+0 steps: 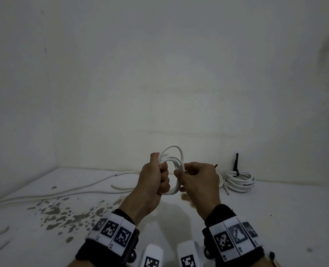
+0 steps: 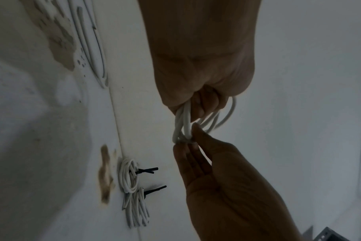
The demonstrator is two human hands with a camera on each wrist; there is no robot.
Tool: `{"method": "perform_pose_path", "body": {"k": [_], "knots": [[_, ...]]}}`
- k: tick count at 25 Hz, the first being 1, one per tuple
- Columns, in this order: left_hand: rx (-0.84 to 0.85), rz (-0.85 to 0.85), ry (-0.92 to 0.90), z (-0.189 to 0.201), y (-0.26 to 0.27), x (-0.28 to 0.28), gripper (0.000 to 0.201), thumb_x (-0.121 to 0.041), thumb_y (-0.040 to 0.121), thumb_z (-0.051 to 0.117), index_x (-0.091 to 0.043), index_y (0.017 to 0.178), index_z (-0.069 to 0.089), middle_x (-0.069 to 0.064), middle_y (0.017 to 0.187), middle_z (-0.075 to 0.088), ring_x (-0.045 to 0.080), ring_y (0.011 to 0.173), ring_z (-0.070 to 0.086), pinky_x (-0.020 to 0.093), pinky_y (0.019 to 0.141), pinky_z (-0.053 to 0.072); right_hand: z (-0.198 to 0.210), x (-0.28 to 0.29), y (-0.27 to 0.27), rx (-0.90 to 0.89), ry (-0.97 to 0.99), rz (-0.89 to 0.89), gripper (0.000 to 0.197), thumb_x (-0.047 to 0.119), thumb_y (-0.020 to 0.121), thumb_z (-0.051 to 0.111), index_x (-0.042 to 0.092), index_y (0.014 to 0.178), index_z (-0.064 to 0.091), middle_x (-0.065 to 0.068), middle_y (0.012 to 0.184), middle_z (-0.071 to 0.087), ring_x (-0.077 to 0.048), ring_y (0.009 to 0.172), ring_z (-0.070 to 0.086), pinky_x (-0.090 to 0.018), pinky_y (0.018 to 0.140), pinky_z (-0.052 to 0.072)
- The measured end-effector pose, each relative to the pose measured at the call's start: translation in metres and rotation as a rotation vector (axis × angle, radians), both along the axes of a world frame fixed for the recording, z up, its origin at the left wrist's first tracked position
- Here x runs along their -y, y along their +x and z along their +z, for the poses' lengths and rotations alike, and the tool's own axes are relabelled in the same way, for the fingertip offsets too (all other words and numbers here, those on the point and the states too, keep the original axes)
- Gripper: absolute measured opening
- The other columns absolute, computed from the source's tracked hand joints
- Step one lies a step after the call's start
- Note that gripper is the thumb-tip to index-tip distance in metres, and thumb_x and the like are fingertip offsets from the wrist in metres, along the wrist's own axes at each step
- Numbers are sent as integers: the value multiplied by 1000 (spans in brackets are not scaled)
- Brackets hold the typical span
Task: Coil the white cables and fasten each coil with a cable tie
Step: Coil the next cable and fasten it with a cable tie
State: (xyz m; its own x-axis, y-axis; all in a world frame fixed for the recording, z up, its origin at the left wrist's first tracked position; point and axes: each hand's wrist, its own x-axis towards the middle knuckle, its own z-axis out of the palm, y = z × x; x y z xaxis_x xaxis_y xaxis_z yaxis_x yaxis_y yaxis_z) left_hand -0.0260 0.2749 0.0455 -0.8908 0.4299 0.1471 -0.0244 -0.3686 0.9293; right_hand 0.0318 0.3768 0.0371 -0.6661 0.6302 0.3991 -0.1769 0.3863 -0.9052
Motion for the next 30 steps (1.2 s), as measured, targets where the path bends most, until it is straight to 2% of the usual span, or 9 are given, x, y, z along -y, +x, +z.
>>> {"method": "perform_pose_path", "body": {"k": [7, 11, 17, 19, 21, 23, 25, 27, 30], "knots": [[-2, 197, 31, 8, -14, 8, 50, -34, 99, 34, -20, 51, 31, -5, 45, 22, 11, 39, 14, 27, 48, 14, 18, 1, 9, -12, -98, 189, 5, 5, 83, 74, 1, 81, 72, -14, 73, 74, -31, 71, 73, -38, 62, 62], [24, 215, 15, 9, -19, 15, 53, -34, 98, 36, -21, 48, 32, -5, 45, 21, 11, 38, 14, 26, 47, 14, 13, 12, 6, 16, 121, 95, 8, 16, 84, 73, 12, 78, 69, -6, 70, 72, -25, 69, 72, -44, 64, 62], [66, 207, 51, 17, -15, 17, 45, -32, 98, 36, -19, 55, 31, -5, 45, 21, 11, 38, 13, 25, 48, 14, 20, 21, 10, 200, 501, -1, 43, 32, 95, 55, 10, 58, 49, -1, 53, 53, -22, 52, 49, -32, 53, 42], [48, 185, 15, 19, -16, 18, 45, -32, 99, 35, -19, 56, 31, -5, 45, 20, 11, 38, 13, 24, 46, 14, 19, 20, 11, 305, 490, 51, 48, 37, 96, 51, 13, 55, 47, 0, 52, 52, -22, 50, 48, -33, 55, 45], [36, 160, -18, 20, -16, 20, 44, -32, 100, 35, -19, 57, 32, -5, 45, 20, 10, 38, 12, 23, 44, 14, 19, 14, 9, 290, 480, 1, 37, 45, 92, 56, 18, 67, 55, 3, 62, 59, -20, 58, 57, -38, 63, 53], [35, 136, -38, 22, -16, 20, 45, -34, 100, 37, -20, 58, 33, -6, 46, 19, 10, 38, 12, 23, 43, 14, 23, 10, 12, 181, 542, -101, 24, 48, 89, 64, 28, 101, 59, 7, 86, 65, -16, 75, 64, -34, 71, 53], [38, 117, -64, 22, -14, 19, 46, -37, 100, 40, -19, 57, 34, -6, 46, 19, 11, 39, 12, 24, 45, 14, 27, 4, 14, 108, 621, -70, 46, 40, 90, 67, 36, 133, 51, 9, 102, 67, -13, 84, 67, -30, 82, 51], [41, 116, -100, 21, -13, 18, 48, -40, 99, 43, -19, 57, 36, -6, 45, 21, 11, 38, 13, 24, 45, 16, 29, 4, 18, 114, 714, -63, 46, 34, 92, 66, 35, 137, 53, 9, 109, 70, -11, 89, 68, -26, 89, 48], [30, 112, -138, 20, -10, 16, 50, -45, 98, 48, -18, 57, 38, -6, 45, 24, 11, 38, 17, 23, 43, 20, 23, 3, 12, 120, 694, -60, 30, 30, 91, 69, 25, 120, 62, 5, 93, 73, -9, 76, 67, -9, 66, 45]]}}
